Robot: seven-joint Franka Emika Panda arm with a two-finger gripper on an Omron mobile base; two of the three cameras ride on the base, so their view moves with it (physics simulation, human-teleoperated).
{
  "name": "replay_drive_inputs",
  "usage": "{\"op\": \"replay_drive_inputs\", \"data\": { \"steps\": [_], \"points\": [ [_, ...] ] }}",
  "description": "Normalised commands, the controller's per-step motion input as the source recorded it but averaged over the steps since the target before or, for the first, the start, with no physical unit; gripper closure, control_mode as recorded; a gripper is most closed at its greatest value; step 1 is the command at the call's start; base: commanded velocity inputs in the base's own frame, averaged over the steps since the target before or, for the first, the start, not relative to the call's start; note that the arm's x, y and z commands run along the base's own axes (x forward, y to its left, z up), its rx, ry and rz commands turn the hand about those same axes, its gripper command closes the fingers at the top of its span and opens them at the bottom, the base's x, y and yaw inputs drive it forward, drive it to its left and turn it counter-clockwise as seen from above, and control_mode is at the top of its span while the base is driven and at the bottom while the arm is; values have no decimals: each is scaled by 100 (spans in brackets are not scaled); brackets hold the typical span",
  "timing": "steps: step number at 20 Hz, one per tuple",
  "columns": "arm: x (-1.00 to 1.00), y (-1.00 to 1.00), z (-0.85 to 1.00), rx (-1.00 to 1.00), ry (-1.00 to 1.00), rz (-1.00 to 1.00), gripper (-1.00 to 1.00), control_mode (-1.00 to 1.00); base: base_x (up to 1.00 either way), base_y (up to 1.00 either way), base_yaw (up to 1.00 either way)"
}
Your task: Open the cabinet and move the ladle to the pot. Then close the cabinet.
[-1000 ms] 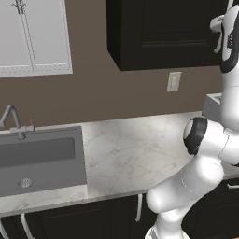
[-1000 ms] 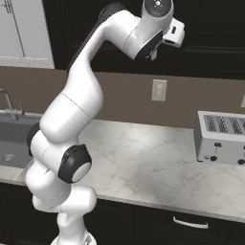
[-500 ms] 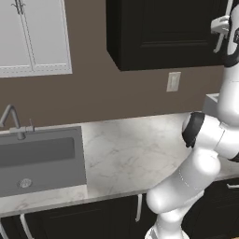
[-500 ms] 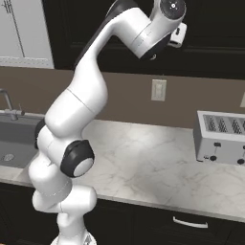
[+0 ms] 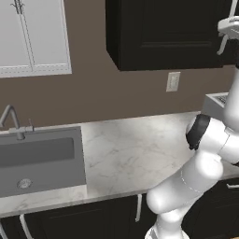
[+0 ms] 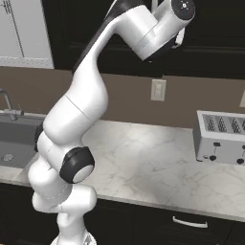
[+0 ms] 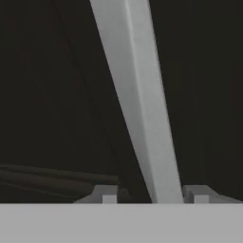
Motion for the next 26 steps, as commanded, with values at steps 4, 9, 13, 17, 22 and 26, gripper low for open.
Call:
{"op": "replay_drive_inputs", "data": {
  "steps": [4, 9, 13, 17, 22, 26],
  "points": [
    [-66, 100, -14, 0, -14, 1, 100, -100, 0, 0, 0],
    [-97, 95, -11, -4, -26, -1, 100, -100, 0, 0, 0],
    [-100, 91, -7, -8, -33, -12, 100, -100, 0, 0, 0],
    [-100, 93, -5, -8, -29, -17, 100, -100, 0, 0, 0],
    [-100, 98, -8, -5, -11, -21, 100, -100, 0, 0, 0],
    [-100, 100, -4, -4, 0, -22, 100, -100, 0, 0, 0]
  ]
}}
